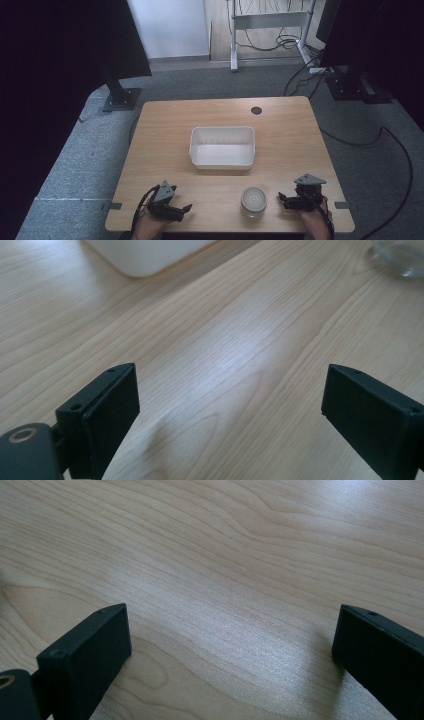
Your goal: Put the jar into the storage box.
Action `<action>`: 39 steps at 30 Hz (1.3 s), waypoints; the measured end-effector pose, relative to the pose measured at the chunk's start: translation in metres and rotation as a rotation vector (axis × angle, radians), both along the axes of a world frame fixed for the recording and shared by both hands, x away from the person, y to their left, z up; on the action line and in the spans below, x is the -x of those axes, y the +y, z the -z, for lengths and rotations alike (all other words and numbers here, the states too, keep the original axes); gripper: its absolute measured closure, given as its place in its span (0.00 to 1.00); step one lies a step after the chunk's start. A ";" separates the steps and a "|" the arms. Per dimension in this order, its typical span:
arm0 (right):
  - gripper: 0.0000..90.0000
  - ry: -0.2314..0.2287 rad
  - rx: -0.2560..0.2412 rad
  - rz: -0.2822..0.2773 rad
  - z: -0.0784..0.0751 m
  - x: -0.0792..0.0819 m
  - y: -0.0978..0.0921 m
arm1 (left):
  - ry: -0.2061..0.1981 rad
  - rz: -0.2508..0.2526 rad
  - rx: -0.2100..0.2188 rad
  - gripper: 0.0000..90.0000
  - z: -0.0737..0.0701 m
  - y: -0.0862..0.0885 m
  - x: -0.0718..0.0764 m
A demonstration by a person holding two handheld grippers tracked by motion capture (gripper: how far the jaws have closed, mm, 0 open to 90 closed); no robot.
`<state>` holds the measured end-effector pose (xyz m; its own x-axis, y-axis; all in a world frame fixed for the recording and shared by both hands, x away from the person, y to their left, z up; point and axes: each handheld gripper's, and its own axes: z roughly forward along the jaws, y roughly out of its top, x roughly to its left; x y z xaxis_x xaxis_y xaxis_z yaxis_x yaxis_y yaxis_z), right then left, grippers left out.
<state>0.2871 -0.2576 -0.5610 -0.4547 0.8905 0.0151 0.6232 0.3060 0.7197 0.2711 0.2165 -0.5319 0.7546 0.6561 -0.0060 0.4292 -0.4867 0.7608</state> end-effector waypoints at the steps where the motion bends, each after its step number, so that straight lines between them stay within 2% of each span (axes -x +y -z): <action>1: 0.02 0.000 0.000 0.000 0.000 0.000 0.000 | -0.004 0.009 0.004 0.09 -0.001 -0.004 0.000; 10: 0.02 0.000 0.000 0.000 0.000 0.000 0.000 | -0.018 0.056 0.000 0.09 -0.004 -0.021 0.002; 39: 0.02 0.000 0.000 -0.001 0.000 0.000 0.000 | -0.020 0.183 0.044 0.09 -0.007 -0.074 0.004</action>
